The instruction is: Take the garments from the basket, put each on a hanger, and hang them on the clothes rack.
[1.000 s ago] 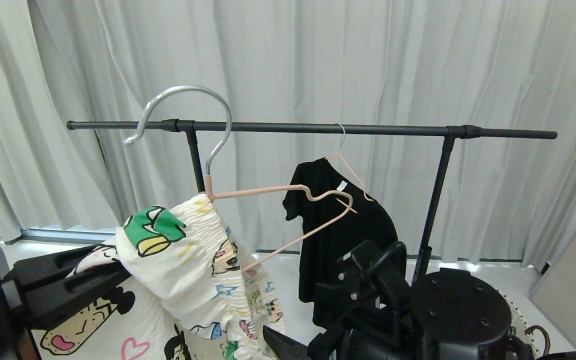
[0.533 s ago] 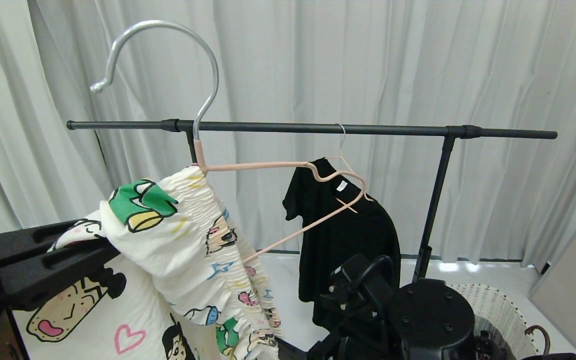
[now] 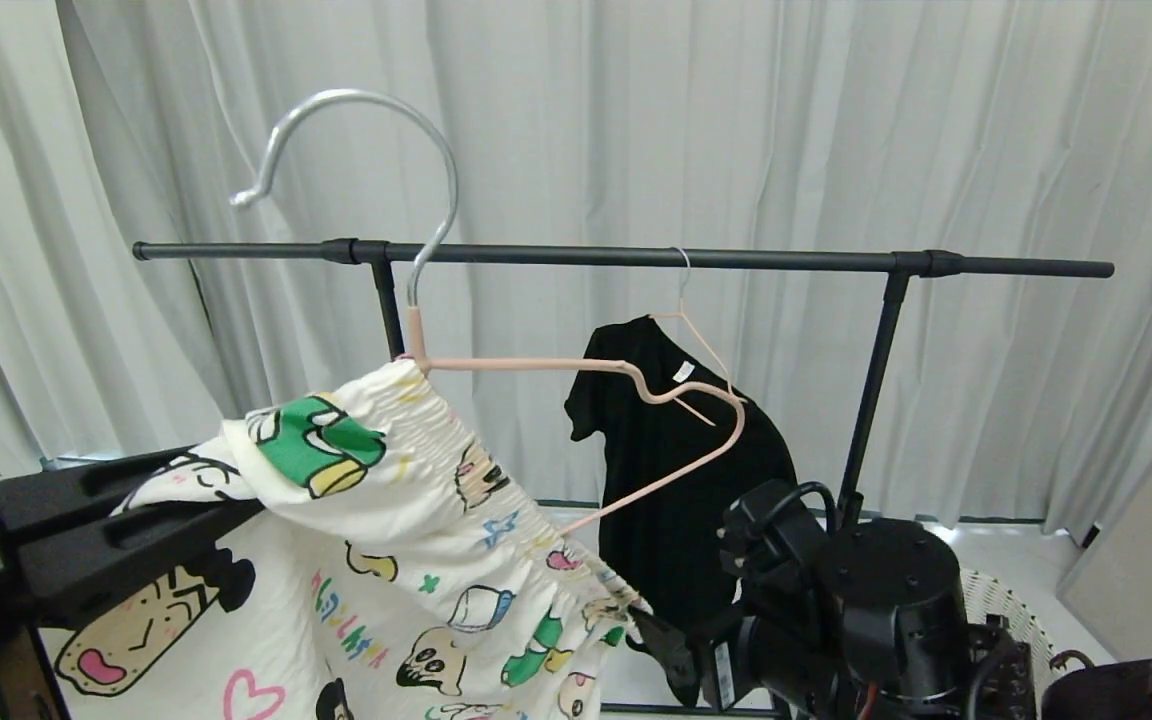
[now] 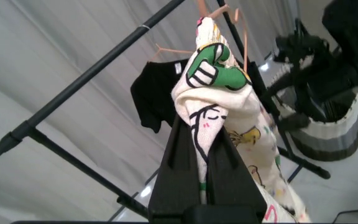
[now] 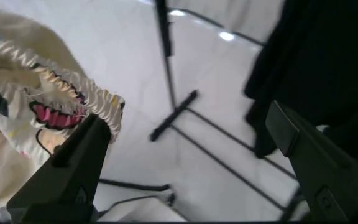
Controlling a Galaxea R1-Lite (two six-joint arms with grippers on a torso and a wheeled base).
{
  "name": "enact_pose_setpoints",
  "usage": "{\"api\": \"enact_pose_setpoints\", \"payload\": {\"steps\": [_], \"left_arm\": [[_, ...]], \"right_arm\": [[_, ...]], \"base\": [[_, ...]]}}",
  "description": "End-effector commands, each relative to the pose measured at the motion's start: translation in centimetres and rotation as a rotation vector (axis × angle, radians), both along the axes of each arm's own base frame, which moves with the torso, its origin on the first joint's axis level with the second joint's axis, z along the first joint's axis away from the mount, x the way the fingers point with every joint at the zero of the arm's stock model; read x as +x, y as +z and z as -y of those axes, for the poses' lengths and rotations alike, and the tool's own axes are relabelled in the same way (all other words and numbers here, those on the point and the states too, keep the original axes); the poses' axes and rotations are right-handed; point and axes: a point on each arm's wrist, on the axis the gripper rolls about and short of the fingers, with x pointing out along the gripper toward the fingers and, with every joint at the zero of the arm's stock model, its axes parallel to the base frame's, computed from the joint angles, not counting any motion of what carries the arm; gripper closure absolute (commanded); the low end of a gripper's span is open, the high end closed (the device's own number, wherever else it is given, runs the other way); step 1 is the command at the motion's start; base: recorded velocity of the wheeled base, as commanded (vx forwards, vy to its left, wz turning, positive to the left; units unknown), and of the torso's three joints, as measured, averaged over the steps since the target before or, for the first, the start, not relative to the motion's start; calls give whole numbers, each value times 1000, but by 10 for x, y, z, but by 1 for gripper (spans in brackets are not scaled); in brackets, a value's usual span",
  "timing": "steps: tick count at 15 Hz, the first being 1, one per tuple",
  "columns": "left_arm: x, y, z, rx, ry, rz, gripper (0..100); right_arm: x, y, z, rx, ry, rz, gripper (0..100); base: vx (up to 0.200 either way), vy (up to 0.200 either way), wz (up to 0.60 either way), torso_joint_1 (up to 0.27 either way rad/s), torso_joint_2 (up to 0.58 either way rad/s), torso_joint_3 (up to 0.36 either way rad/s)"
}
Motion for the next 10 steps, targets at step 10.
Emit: {"api": "enact_pose_setpoints", "payload": {"steps": [10], "left_arm": [[-13,-99,-16,254,-6,-172,100]], "right_arm": [[39,15,41,-53,-148,97,0]], "base": [[0,0,0,0,0,0]]}}
